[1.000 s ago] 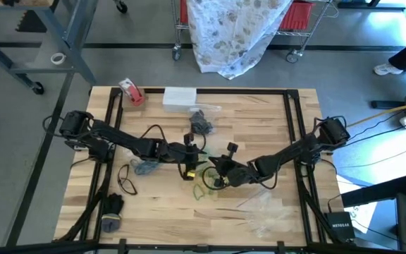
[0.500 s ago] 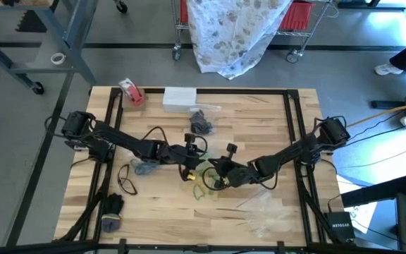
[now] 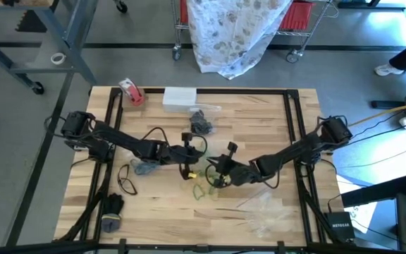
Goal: Sort rubber bands
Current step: Open the transparent zip bag, then put the green rubber band into the transparent zip bag
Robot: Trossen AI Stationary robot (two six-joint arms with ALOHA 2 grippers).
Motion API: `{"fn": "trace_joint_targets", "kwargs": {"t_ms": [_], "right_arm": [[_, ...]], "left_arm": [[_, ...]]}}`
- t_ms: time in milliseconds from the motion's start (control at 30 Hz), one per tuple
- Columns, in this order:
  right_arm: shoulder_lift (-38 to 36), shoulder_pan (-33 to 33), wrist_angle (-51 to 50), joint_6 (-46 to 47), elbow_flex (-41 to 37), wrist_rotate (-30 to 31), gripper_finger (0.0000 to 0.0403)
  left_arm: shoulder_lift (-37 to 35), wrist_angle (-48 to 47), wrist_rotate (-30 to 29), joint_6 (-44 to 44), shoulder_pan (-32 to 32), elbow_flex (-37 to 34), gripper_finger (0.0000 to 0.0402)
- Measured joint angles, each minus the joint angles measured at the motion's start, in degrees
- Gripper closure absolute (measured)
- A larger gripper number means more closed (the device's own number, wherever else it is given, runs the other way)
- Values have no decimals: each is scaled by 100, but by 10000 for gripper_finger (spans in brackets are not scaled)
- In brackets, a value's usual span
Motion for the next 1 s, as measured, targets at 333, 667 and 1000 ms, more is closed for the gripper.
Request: {"fn": "trace_joint_targets", "kwargs": {"t_ms": [333, 667, 1000], "right_arm": [[-1178, 415, -1507, 914, 7, -624, 265], [-117, 332, -2272, 3261, -24, -1648, 259], [602, -83, -2212, 3732, -22, -2030, 259]], "left_arm": [[-1470, -2212, -1279, -1956, -387, 3, 401], [-1681, -3017, -1357, -3421, -646, 5, 401], [-1145, -2994, -1404, -3685, -696, 5, 401]]}}
